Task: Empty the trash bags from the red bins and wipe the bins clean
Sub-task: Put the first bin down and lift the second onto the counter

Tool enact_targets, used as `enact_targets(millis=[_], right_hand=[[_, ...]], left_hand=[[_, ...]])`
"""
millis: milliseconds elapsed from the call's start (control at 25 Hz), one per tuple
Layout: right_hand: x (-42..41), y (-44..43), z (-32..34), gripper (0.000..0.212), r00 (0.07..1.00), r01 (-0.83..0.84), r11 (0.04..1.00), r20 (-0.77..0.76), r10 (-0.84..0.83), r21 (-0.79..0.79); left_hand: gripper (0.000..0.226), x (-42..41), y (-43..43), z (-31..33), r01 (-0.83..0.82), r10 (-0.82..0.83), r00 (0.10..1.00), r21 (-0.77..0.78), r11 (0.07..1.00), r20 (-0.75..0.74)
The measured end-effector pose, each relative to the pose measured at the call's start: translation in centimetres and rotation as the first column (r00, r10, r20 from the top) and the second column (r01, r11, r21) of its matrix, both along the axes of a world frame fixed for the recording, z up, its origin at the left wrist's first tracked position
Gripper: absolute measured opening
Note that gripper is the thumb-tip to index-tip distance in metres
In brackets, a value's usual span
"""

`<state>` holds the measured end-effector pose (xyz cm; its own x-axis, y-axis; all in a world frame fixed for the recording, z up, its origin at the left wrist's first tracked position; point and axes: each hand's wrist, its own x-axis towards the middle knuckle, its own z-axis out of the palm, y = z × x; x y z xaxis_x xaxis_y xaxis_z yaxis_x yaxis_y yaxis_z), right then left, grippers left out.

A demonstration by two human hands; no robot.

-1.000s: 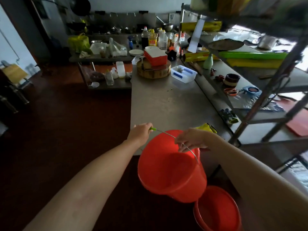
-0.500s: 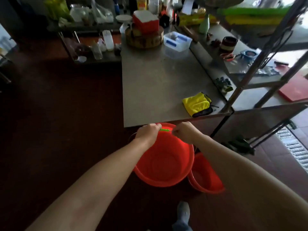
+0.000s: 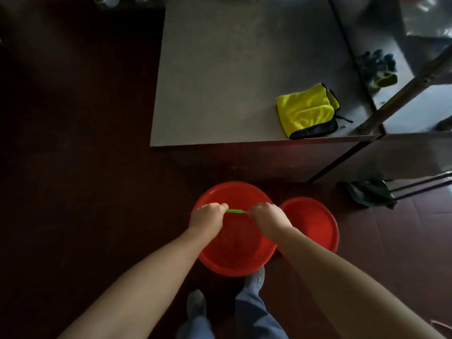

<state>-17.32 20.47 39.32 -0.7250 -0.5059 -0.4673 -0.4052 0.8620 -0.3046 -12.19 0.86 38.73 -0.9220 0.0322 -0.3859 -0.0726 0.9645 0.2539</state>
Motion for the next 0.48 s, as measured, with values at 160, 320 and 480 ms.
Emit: enact_targets(millis=[160,320,480], right_hand=[[-1.6,1.3,-6.8,0.029,0.996,-0.057,0.998,0.069,0.055,0.026],[-3.9,1.5,-12.7,0.033,0.993,-0.071,0.997,0.100,0.067,0.040],[-6.0,1.1,-18.8,0.035,0.992,-0.052,0.998,0.116,0.049,0.026]], left_hand=[[0.039,-0.6,1.5,-6.9,-0.006,0.007,0.996,-0.003,1.000,0.086],[0.045,-2.6,1.8,-12.8,-0.003,0.003,0.992,0.000,1.000,0.129],[0.040,-4.4,1.3,-18.7,-0.011,0.008,0.993,0.029,1.000,0.115]])
